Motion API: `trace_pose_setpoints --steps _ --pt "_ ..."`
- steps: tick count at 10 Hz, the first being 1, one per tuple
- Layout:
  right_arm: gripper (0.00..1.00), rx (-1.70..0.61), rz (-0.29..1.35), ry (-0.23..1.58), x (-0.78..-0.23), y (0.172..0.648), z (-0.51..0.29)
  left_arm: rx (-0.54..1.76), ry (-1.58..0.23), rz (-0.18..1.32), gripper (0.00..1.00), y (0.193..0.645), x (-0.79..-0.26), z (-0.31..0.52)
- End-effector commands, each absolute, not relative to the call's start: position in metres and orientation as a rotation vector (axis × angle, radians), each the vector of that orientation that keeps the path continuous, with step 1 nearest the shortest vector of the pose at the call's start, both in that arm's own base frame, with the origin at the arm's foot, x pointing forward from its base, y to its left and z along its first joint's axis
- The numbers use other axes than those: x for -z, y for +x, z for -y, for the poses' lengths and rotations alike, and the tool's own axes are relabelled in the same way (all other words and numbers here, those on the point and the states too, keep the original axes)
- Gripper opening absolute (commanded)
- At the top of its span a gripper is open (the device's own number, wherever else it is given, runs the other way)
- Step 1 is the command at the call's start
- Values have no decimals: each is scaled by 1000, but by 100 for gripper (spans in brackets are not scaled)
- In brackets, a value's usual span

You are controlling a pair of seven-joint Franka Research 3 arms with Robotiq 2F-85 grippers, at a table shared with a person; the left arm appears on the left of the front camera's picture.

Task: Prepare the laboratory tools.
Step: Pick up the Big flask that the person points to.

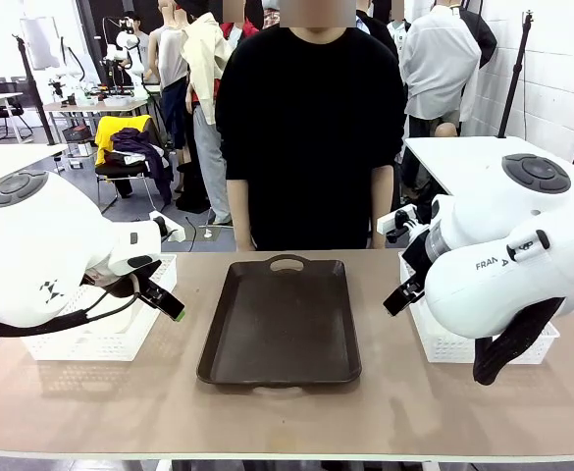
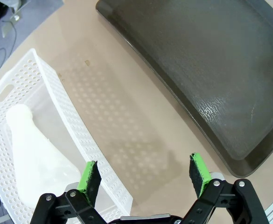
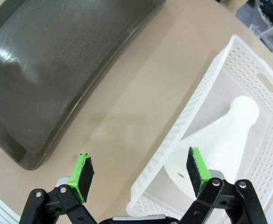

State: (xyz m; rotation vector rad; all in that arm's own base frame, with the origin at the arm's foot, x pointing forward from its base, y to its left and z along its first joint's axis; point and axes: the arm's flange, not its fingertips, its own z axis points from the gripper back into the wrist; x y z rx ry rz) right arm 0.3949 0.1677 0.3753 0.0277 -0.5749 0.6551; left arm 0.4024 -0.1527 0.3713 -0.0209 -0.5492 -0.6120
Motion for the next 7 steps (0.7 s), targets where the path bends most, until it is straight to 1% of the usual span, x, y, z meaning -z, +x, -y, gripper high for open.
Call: trace_pose_setpoints --steps 1,3,5,6,7 --pt "100 -631 535 110 -394 386 -155 594 9 561 100 404 -377 147" --pt "100 -608 549 175 -423 378 -143 553 -6 579 100 401 -408 134" --pt "100 -598 558 218 -447 364 -129 527 -66 615 100 394 -447 115" --pt "100 -588 580 270 -464 351 -116 526 -147 598 100 386 -466 101" --pt "100 -560 592 305 -481 339 -102 517 -258 509 100 378 -479 85"
